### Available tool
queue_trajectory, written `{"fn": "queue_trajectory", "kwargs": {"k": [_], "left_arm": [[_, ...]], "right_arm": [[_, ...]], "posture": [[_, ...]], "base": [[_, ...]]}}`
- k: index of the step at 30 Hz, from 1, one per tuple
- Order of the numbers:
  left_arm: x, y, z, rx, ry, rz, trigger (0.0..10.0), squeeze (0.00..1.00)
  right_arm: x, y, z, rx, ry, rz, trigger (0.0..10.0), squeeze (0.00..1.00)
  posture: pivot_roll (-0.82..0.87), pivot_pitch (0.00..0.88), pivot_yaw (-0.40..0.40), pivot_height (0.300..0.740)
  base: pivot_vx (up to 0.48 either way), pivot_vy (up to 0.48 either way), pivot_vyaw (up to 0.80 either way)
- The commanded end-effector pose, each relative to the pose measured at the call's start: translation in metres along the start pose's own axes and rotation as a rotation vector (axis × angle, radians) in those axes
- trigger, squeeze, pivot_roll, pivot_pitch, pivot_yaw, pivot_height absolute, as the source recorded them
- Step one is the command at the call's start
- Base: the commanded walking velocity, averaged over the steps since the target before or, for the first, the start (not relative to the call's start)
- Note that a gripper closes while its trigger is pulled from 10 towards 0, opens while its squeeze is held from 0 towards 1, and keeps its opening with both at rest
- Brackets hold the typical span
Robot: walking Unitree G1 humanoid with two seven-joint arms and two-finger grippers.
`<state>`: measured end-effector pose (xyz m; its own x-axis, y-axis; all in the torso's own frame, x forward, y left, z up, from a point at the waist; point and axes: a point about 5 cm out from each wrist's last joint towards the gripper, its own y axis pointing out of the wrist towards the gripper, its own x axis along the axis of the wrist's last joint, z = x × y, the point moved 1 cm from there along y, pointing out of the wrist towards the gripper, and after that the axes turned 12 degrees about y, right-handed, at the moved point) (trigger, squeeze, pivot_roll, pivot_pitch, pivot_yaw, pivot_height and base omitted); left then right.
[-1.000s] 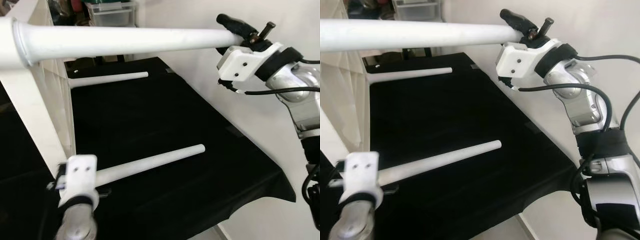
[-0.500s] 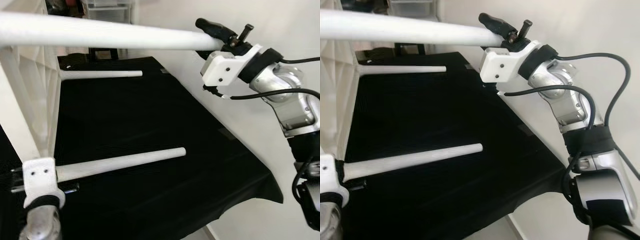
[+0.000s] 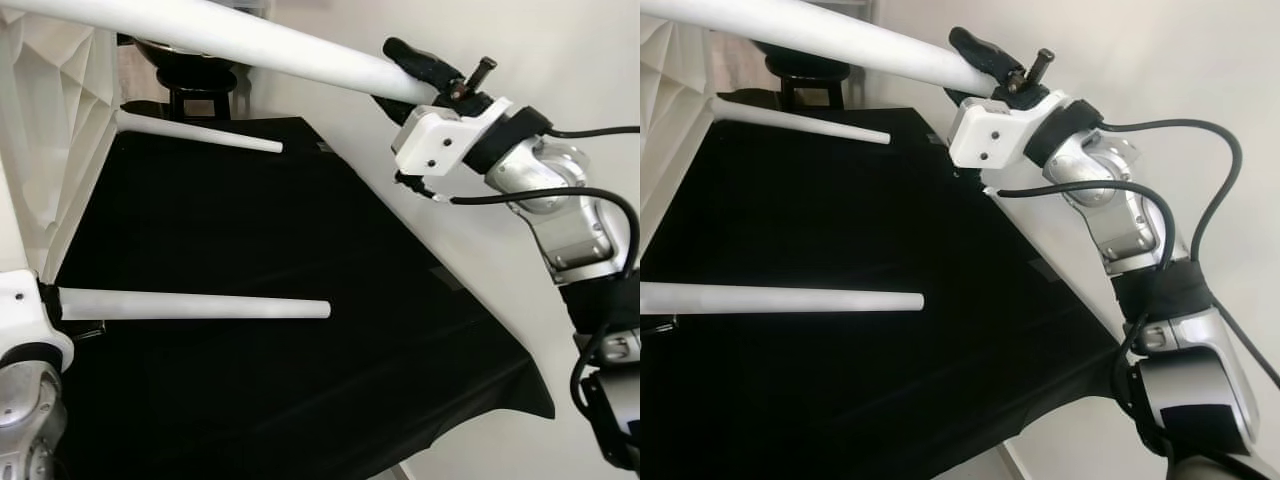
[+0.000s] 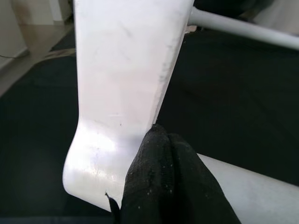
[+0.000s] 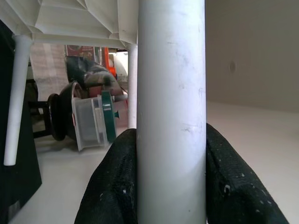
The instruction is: Building children table
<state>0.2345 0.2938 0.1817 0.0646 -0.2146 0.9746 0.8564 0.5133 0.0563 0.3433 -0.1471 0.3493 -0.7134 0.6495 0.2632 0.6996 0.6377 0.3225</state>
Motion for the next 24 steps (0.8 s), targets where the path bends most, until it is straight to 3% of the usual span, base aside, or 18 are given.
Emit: {"fn": "queue_trajectory", "kwargs": {"k": [1,4,5,6,8,10,12,14,15,16,17,19,21,22,23,24], "left_arm": [[-0.012,-0.001,0.075,0.36,0.044,0.059,10.0,0.0],[-0.009,0.001,0.071,0.341,0.028,0.048,10.0,0.0],[0.0,0.005,0.077,0.344,0.037,0.021,10.0,0.0],[0.0,0.005,0.077,0.344,0.037,0.021,10.0,0.0],[0.03,0.018,0.098,0.361,0.075,-0.066,10.0,0.0],[0.03,0.018,0.098,0.361,0.075,-0.066,10.0,0.0],[0.071,0.029,0.122,0.381,0.115,-0.174,10.0,0.0],[0.071,0.029,0.122,0.381,0.115,-0.174,10.0,0.0],[0.095,0.034,0.13,0.382,0.135,-0.234,10.0,0.0],[0.13,0.042,0.131,0.352,0.153,-0.324,10.0,0.0],[0.13,0.042,0.131,0.352,0.153,-0.324,10.0,0.0],[0.181,0.047,0.124,0.279,0.178,-0.454,10.0,0.0],[0.181,0.047,0.124,0.279,0.178,-0.454,10.0,0.0],[0.196,0.048,0.115,0.236,0.19,-0.495,10.0,0.0],[0.196,0.048,0.115,0.236,0.19,-0.495,10.0,0.0],[0.207,0.049,0.105,0.188,0.199,-0.526,10.0,0.0]], "right_arm": [[-0.062,-0.04,0.01,0.073,0.029,0.341,0.0,0.0],[-0.071,-0.048,0.02,0.077,0.066,0.397,0.0,0.0],[-0.077,-0.053,0.032,0.075,0.128,0.44,0.0,0.0],[-0.077,-0.053,0.032,0.075,0.128,0.44,0.0,0.0],[-0.088,-0.065,0.064,0.077,0.273,0.525,0.0,0.0],[-0.088,-0.065,0.064,0.077,0.273,0.525,0.0,0.0],[-0.092,-0.074,0.091,0.095,0.357,0.581,0.0,0.0],[-0.092,-0.074,0.091,0.095,0.357,0.581,0.0,0.0],[-0.092,-0.075,0.103,0.085,0.438,0.603,0.0,0.0],[-0.089,-0.072,0.119,0.066,0.558,0.616,0.0,0.0],[-0.089,-0.072,0.119,0.066,0.558,0.616,0.0,0.0],[-0.079,-0.064,0.146,0.044,0.742,0.624,0.0,0.0],[-0.079,-0.064,0.146,0.044,0.742,0.624,0.0,0.0],[-0.075,-0.059,0.156,0.029,0.83,0.63,0.0,0.0],[-0.075,-0.059,0.156,0.029,0.83,0.63,0.0,0.0],[-0.072,-0.056,0.165,0.018,0.907,0.645,0.0,0.0]], "posture": [[-0.13,0.075,-0.093,0.74],[-0.13,0.07,-0.091,0.74],[-0.12,0.068,-0.091,0.74],[-0.12,0.068,-0.091,0.74],[-0.1,0.063,-0.087,0.74],[-0.1,0.063,-0.087,0.74],[-0.08,0.062,-0.079,0.74],[-0.08,0.062,-0.079,0.74],[-0.07,0.06,-0.072,0.74],[-0.05,0.053,-0.059,0.74],[-0.05,0.053,-0.059,0.74],[-0.04,0.048,-0.05,0.74],[-0.04,0.048,-0.05,0.74],[-0.03,0.046,-0.047,0.74],[-0.03,0.046,-0.047,0.74],[-0.03,0.046,-0.041,0.74]], "base": [[0.0,0.0,0.0],[0.0,0.0,0.0],[0.0,0.0,0.0],[0.0,0.0,0.0],[0.0,0.0,0.0],[0.0,0.0,0.0],[0.0,0.0,0.0],[0.0,0.0,0.0],[0.0,0.0,0.0],[0.0,0.0,0.0],[0.0,0.0,0.0],[0.0,0.0,0.0],[0.0,0.0,0.0],[0.0,0.0,0.0],[0.0,0.0,0.0],[0.0,0.0,0.0]]}}
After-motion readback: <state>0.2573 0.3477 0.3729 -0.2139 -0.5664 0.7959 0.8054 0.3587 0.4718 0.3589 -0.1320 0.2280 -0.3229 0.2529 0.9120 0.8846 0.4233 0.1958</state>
